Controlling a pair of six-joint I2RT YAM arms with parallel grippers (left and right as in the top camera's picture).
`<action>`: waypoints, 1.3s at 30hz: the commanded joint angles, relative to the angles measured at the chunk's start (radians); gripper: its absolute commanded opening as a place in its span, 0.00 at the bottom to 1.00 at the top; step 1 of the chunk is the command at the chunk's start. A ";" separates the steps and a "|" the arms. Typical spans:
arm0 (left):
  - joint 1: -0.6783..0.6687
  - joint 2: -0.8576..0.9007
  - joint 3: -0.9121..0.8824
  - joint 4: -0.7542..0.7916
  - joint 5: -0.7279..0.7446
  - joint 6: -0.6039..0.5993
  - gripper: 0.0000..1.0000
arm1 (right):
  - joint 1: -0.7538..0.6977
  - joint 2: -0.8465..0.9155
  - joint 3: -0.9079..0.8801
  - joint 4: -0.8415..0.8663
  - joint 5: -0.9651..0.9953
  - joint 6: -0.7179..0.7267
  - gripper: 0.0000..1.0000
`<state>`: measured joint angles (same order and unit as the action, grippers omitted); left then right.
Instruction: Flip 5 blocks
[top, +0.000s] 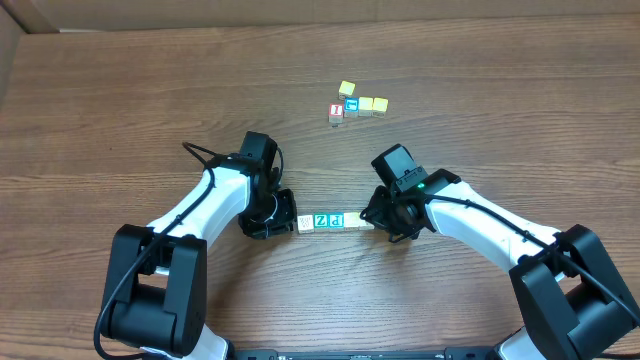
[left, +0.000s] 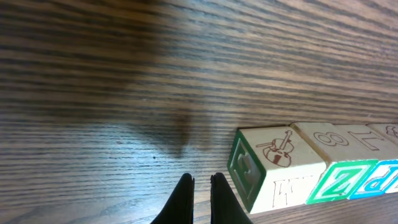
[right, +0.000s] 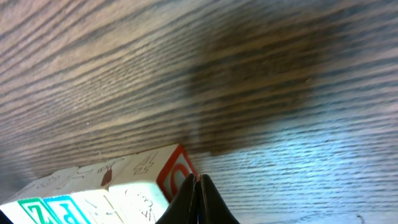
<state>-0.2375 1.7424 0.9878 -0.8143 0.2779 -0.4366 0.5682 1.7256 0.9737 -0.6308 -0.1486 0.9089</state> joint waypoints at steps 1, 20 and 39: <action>-0.013 0.010 -0.004 0.004 0.011 0.017 0.04 | 0.004 0.003 -0.008 0.005 0.016 0.009 0.04; -0.015 0.010 -0.005 0.059 -0.018 -0.007 0.04 | 0.004 0.003 -0.008 0.014 0.016 0.008 0.04; -0.040 0.010 -0.005 0.076 -0.019 -0.013 0.04 | 0.004 0.003 -0.008 0.017 0.016 0.008 0.04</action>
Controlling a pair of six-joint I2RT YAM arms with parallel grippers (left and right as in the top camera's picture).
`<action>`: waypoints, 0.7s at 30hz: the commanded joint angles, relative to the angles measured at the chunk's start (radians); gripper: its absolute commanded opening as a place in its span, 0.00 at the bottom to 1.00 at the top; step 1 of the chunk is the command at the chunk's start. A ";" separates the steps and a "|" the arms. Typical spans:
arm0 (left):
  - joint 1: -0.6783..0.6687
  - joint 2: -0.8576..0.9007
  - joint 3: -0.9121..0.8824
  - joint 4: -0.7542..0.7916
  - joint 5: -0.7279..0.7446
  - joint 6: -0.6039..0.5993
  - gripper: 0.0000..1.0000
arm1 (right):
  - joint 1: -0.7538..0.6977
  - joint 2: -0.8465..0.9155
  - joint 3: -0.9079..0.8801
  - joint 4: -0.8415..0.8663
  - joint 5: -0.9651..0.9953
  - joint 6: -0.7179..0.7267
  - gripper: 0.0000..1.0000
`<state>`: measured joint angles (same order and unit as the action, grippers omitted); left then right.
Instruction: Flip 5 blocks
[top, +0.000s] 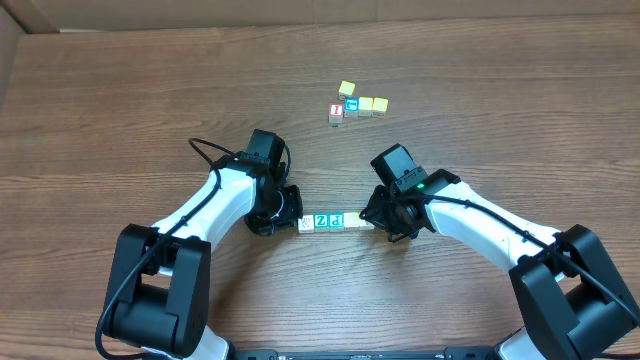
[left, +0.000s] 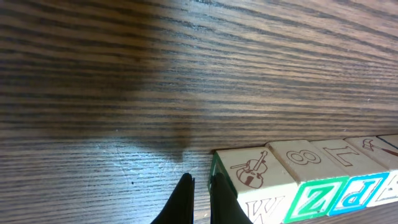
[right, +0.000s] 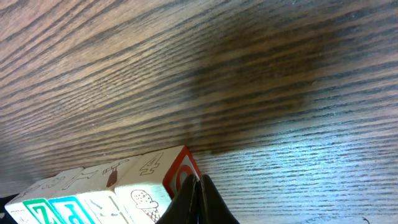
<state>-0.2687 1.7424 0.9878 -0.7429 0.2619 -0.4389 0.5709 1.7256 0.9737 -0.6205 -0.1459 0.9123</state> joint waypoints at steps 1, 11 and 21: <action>-0.009 0.010 -0.005 0.009 -0.003 -0.011 0.04 | 0.002 0.003 -0.008 0.006 0.013 0.005 0.04; -0.009 0.010 -0.005 0.022 -0.003 -0.011 0.04 | 0.002 0.003 -0.008 0.015 -0.017 0.005 0.04; -0.009 0.010 -0.005 0.033 -0.002 -0.011 0.04 | 0.002 0.003 -0.008 0.024 -0.036 0.005 0.04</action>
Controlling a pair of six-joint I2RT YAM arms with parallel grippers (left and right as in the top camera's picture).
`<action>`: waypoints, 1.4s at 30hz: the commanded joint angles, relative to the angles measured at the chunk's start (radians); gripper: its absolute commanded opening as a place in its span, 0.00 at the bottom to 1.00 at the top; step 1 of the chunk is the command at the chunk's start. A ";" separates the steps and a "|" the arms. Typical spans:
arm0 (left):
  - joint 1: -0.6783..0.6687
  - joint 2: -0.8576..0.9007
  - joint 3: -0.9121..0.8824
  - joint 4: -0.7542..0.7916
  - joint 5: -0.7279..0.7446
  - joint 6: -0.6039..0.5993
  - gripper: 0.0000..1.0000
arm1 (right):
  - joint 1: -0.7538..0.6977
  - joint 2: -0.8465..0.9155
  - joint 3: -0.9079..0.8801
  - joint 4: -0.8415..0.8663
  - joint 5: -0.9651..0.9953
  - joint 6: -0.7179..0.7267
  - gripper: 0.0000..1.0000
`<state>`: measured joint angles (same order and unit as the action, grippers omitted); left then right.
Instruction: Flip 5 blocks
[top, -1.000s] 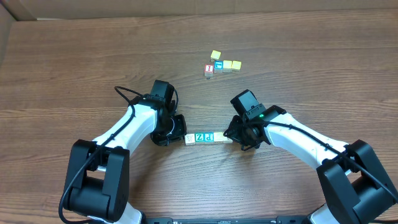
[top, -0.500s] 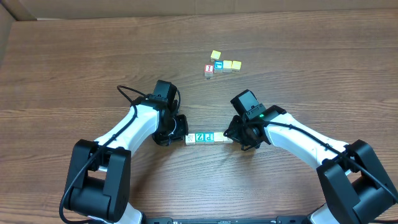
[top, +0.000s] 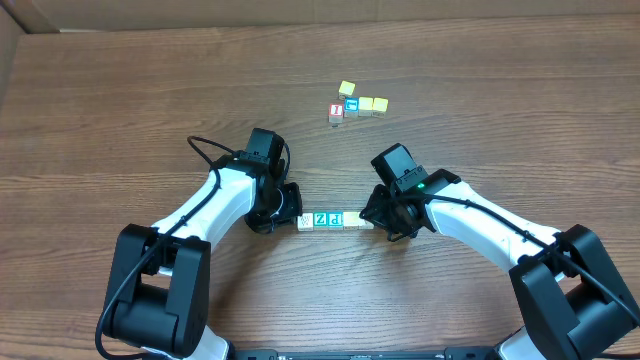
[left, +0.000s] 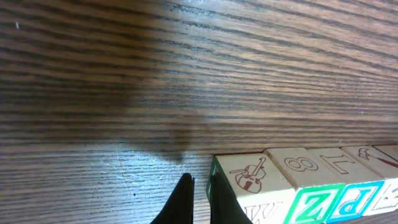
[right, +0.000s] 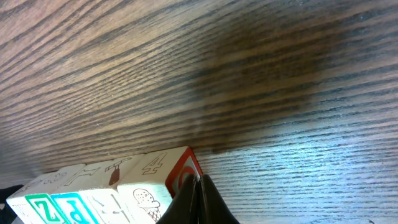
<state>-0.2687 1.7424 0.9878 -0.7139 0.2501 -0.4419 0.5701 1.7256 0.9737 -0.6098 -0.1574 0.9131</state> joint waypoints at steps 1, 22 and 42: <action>-0.009 0.010 -0.005 0.003 0.010 -0.007 0.04 | 0.002 0.003 -0.008 0.011 -0.025 0.004 0.04; -0.008 0.010 -0.005 0.069 0.009 -0.006 0.04 | 0.047 0.003 -0.008 0.002 -0.067 0.027 0.07; -0.008 0.010 -0.005 0.167 0.009 0.001 0.04 | 0.140 0.003 -0.008 0.003 -0.134 0.320 0.07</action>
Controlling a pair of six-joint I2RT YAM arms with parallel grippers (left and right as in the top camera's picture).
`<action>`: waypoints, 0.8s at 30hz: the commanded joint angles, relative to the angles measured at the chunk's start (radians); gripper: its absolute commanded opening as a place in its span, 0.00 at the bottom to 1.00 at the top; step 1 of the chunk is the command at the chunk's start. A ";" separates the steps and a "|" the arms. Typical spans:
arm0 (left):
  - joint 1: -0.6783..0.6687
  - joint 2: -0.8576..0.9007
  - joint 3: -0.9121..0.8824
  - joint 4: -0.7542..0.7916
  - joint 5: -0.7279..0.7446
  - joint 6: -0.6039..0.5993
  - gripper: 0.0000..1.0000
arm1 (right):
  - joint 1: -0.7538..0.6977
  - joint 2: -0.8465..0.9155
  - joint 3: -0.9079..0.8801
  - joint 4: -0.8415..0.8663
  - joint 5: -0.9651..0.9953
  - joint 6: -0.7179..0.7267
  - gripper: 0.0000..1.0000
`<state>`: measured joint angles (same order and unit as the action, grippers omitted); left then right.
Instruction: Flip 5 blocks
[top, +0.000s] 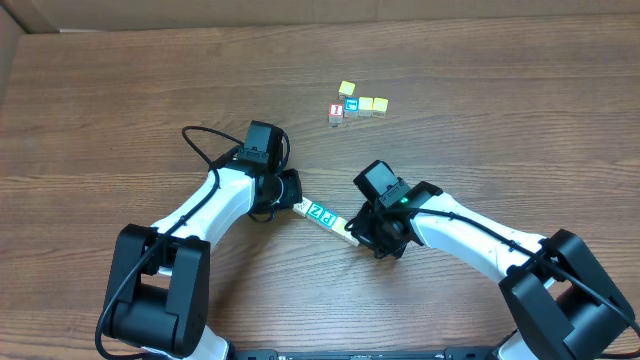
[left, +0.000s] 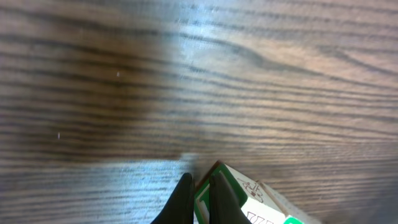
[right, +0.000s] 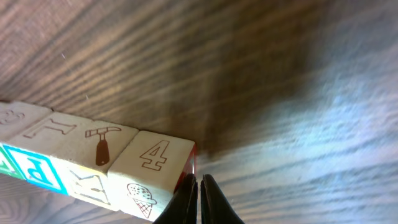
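A row of several wooden letter blocks (top: 322, 214) lies slanted on the table, its left end farther back. My left gripper (top: 293, 198) is shut, its tips pressed on the row's green-framed end block (left: 231, 190). My right gripper (top: 357, 232) is shut too, its tips against the red end face of the block marked 4 (right: 155, 163). Z and P faces show from overhead. Whether the row rests on the wood or hangs just above it cannot be told.
A cluster of several small blocks (top: 356, 103), yellow, blue and red, sits at the back of the wooden table (top: 500, 120). A black cable (top: 200, 140) loops behind the left arm.
The row lay level from left to right; now it is slanted, left end farther back, right end nearer and shifted left. Both grippers moved with its ends, still shut.
At first my left gripper stood shut a little apart from the row's left end, the right one shut at the red right end. Then the left tips touched the green end face, the row pinched between both. Now the pinched row is turned slantwise, Z and P still on top.
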<state>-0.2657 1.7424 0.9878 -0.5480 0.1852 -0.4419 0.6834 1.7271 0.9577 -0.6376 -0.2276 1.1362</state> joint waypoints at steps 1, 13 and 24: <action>-0.011 0.010 -0.004 0.008 0.074 0.001 0.04 | 0.032 0.002 0.008 0.031 -0.063 0.119 0.07; -0.012 0.011 -0.004 0.055 0.074 0.000 0.04 | 0.091 0.002 0.008 0.095 -0.062 0.214 0.07; -0.011 0.038 -0.005 0.092 0.074 0.000 0.04 | 0.125 0.002 0.008 0.118 -0.062 0.257 0.08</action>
<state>-0.2596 1.7462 0.9882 -0.4427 0.1833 -0.4419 0.8036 1.7275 0.9478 -0.5587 -0.3038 1.3716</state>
